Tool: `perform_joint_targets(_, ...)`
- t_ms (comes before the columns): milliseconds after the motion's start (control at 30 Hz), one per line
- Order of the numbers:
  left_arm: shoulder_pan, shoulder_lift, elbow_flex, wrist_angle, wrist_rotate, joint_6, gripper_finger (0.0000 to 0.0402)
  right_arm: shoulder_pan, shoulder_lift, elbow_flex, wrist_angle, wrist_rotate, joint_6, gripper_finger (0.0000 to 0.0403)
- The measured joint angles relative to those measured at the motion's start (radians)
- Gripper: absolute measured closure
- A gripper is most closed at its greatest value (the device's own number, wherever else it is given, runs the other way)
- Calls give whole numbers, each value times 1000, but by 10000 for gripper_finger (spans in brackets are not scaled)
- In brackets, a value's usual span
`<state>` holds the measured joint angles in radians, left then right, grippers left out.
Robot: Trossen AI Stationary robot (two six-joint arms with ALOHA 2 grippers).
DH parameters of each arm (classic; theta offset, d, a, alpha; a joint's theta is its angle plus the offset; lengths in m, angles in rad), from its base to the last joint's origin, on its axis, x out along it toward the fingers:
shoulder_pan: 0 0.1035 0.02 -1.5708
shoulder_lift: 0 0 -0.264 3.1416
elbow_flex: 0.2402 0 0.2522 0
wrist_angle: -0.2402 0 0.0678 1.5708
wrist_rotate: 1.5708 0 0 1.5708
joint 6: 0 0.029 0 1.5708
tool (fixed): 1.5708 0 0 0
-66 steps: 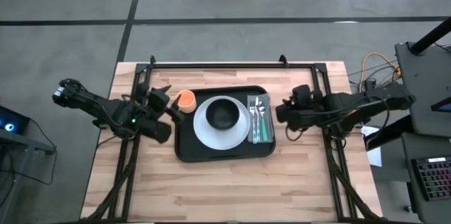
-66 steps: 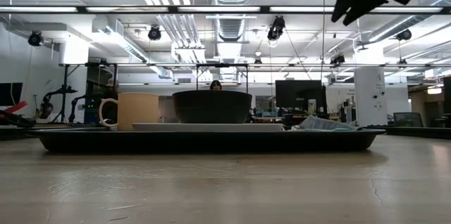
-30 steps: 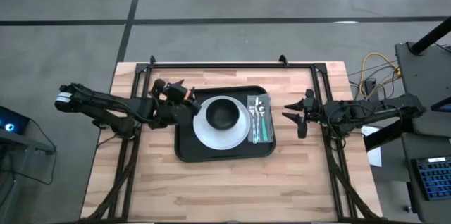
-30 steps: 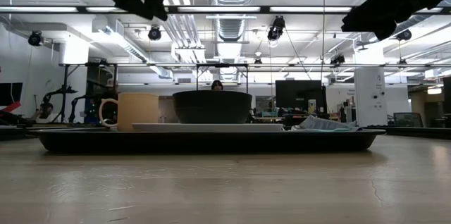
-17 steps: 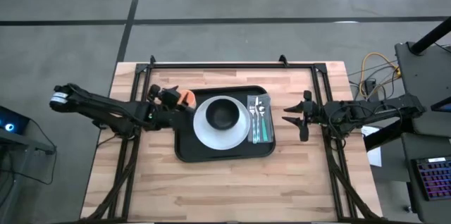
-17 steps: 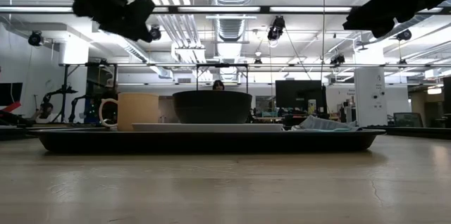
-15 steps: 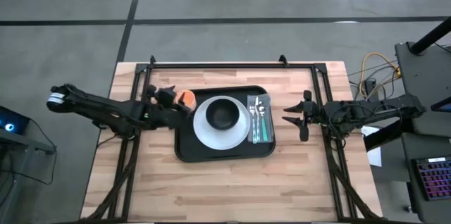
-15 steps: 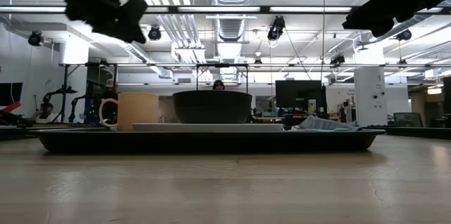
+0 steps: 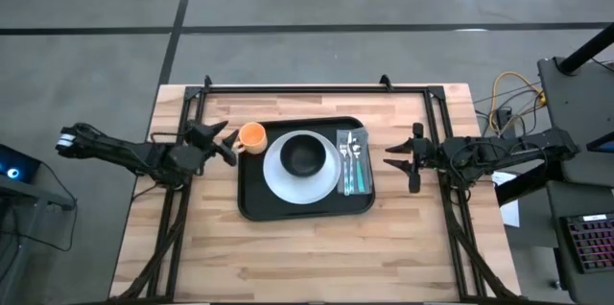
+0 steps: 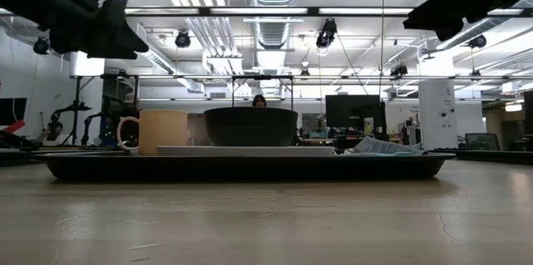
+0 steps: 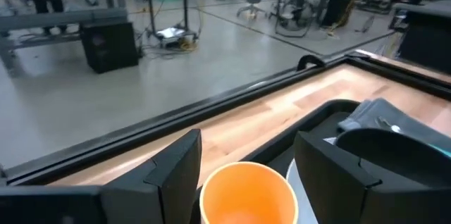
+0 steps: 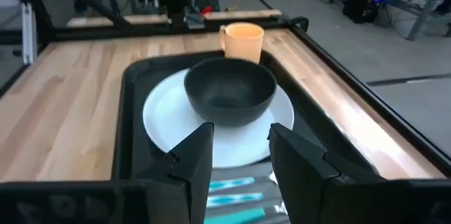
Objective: Set up tray
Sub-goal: Return to Home Position
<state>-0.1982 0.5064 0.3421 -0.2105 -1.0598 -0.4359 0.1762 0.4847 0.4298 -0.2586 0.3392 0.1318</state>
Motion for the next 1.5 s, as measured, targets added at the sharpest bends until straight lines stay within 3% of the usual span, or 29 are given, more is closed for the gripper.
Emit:
perform_joint_targets(267,0,-97,-63,1,16,42,194,-1,2,-26,28,127,56,275)
perform_joint_targets(667,0,-136,-129,-3,20,42,194,-1,2,-146,184,163,90,275)
perform_joint_targets(833,0,-143,-141,-3,23,34,194,-1,1,-189,204,238,135,275)
perform_joint_targets(1100,0,-143,-178,-2,23,-15,194,0,0,-268,300,240,142,275)
perform_joint_targets(1500,0,-231,-256,3,37,-48,194,-1,0,-269,303,240,138,275)
